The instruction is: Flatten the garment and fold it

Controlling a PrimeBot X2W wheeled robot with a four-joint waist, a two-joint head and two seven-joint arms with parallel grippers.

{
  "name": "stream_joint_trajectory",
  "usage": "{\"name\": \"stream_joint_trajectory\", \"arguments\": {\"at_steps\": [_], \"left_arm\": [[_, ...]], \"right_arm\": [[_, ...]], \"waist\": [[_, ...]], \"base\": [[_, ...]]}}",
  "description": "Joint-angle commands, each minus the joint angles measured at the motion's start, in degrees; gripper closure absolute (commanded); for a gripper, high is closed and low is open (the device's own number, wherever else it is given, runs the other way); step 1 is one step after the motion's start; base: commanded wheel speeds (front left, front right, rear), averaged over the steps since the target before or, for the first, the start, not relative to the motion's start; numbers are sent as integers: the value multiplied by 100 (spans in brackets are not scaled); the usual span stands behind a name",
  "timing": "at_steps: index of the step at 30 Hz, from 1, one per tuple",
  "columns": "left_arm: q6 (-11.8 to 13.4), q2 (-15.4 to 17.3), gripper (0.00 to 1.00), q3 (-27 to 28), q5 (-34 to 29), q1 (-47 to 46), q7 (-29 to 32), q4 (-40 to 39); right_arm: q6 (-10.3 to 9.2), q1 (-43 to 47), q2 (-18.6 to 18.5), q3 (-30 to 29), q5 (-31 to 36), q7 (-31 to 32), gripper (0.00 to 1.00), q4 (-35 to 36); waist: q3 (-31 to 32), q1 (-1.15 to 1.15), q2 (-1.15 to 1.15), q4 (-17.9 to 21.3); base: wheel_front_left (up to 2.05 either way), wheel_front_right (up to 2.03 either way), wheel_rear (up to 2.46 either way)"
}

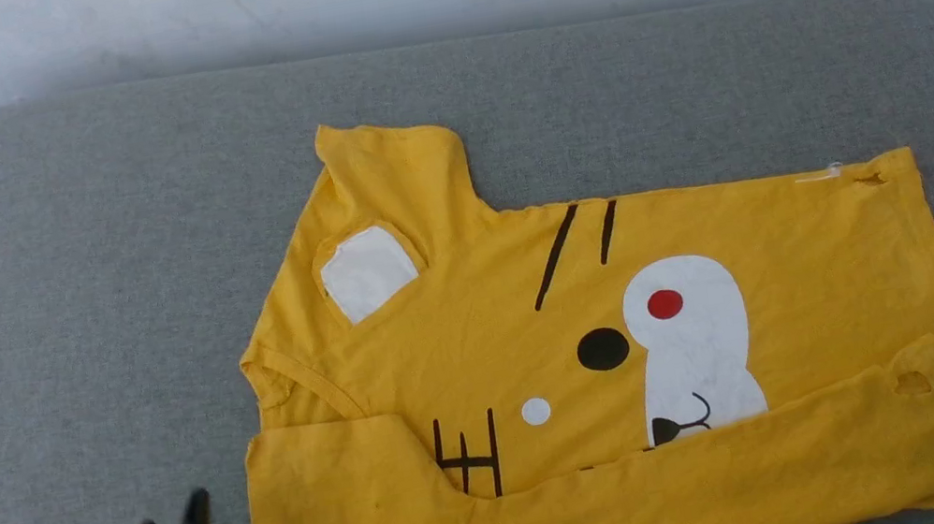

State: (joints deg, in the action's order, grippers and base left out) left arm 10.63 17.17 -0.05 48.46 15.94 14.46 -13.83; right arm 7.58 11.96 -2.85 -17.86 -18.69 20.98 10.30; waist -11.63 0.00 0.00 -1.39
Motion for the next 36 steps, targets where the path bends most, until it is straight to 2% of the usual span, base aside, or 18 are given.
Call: {"name": "stream_joint_trajectory", "arguments": {"at_steps": [1,4,6,9,13,15,16,17,20,22,26,31,36], "left_arm": [[-13,222,0,121,-214,-347,-140,-304],[-145,521,0,257,-719,-1092,-625,-723],[-148,790,0,287,-1229,-1711,-905,-792],[-280,996,0,71,-1500,-2732,-907,-643],[-702,1368,0,-420,-1756,-4177,-520,-96],[-948,1428,0,-661,-1849,-4928,-441,200],[-948,1428,0,-661,-1849,-4928,-441,200],[-1209,1422,0,-928,-1900,-5573,-344,542],[-1553,1455,0,-1384,-1908,-6278,24,1072],[-1610,1421,0,-1493,-1831,-6455,153,1238],[-1766,1519,0,-2049,-1758,-7007,547,1719],[-1804,1587,0,-2608,-1338,-7296,1278,2247],[-1809,1740,0,-2861,-1031,-7384,1867,2525]], "right_arm": [[-9,-188,-3,-9,97,-100,0,170],[-9,-408,-3,22,220,-189,0,425],[-9,-578,-3,76,312,-202,0,582],[-9,-822,-3,155,397,-212,0,782],[-9,-1082,-3,313,482,-196,0,1020],[-9,-1188,-3,371,546,-173,0,1136],[-9,-1188,-3,371,546,-173,0,1136],[-9,-1296,-3,417,594,-152,0,1243],[-9,-1432,-3,507,613,-136,0,1347],[-9,-1461,-3,531,610,-135,0,1369],[-9,-1517,-3,598,578,-108,0,1404],[-9,-1527,-3,614,558,-111,0,1351],[-9,-1515,-3,643,502,-128,0,1305]], "waist": [[-249,0,0,35],[-564,0,0,35],[-790,0,0,51],[-1112,0,0,80],[-1552,0,0,129],[-1766,0,0,131],[-1766,0,0,131],[-1971,0,0,135],[-2212,0,0,172],[-2272,0,0,182],[-2448,0,0,246],[-2521,0,0,335],[-2547,0,0,440]], "base": [[0,0,0],[0,0,0],[0,0,0],[0,0,0],[0,0,0],[0,0,0],[0,0,0],[0,0,0],[0,0,0],[0,0,0],[0,0,0],[0,0,0],[0,0,0]]}}
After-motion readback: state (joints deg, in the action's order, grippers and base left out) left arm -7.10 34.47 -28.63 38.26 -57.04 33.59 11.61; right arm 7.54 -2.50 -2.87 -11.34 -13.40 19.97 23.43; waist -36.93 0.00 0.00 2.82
